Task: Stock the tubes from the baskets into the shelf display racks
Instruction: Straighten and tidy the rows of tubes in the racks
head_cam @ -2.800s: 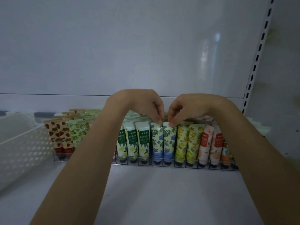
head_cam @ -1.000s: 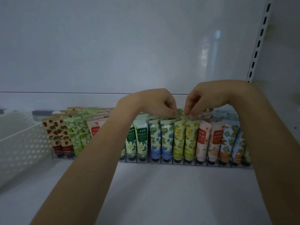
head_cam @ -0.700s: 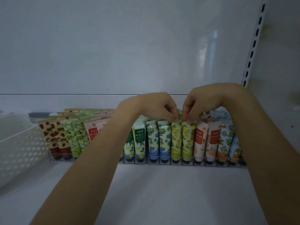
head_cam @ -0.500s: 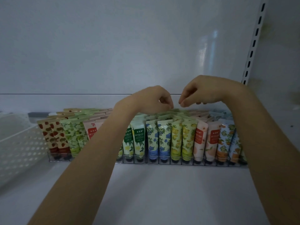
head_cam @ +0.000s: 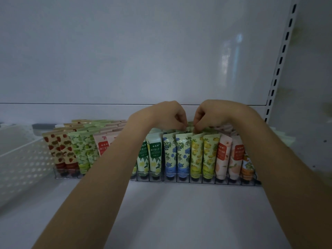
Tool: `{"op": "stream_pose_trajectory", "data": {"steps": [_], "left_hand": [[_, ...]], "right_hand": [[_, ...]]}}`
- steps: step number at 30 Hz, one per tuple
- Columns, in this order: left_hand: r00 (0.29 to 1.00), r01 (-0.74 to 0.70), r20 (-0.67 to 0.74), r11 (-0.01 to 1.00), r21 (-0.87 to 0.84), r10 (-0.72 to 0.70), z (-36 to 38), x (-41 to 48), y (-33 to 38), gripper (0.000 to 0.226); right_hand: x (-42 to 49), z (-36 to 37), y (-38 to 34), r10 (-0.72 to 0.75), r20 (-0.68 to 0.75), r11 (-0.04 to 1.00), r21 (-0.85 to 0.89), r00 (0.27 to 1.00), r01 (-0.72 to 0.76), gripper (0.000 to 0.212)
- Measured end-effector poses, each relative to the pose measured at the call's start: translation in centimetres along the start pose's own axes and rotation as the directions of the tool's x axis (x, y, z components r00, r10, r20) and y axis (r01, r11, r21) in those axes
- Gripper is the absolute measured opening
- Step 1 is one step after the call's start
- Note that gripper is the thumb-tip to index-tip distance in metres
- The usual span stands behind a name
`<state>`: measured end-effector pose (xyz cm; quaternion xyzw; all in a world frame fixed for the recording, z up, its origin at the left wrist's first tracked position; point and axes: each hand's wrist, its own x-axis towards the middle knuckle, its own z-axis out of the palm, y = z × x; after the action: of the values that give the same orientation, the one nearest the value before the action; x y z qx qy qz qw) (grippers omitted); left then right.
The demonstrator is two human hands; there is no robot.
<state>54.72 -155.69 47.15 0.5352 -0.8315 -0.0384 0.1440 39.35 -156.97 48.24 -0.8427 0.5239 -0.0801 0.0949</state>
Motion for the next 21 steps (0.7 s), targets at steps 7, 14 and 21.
{"op": "stream_pose_trajectory", "data": {"steps": [7, 14, 21], "left_hand": [[1.000, -0.010, 0.001, 1.000, -0.029, 0.010, 0.1, 0.0, -0.3, 0.013], [1.000, -0.027, -0.002, 0.999, -0.035, 0.027, 0.2, 0.0, -0.2, 0.013], [0.999, -0.042, 0.021, 0.997, -0.072, 0.044, 0.0, -0.2, -0.4, 0.011]], "right_hand": [[-0.4, -0.4, -0.1, -0.034, -0.019, 0.999, -0.001, 0.999, 0.034, 0.011], [-0.5, 0.0, -0.2, -0.110, -0.019, 0.993, 0.050, 0.994, 0.111, 0.012], [-0.4, -1.1, 1.0, -0.109, -0.248, 0.965, 0.208, 0.963, 0.162, 0.007]]}}
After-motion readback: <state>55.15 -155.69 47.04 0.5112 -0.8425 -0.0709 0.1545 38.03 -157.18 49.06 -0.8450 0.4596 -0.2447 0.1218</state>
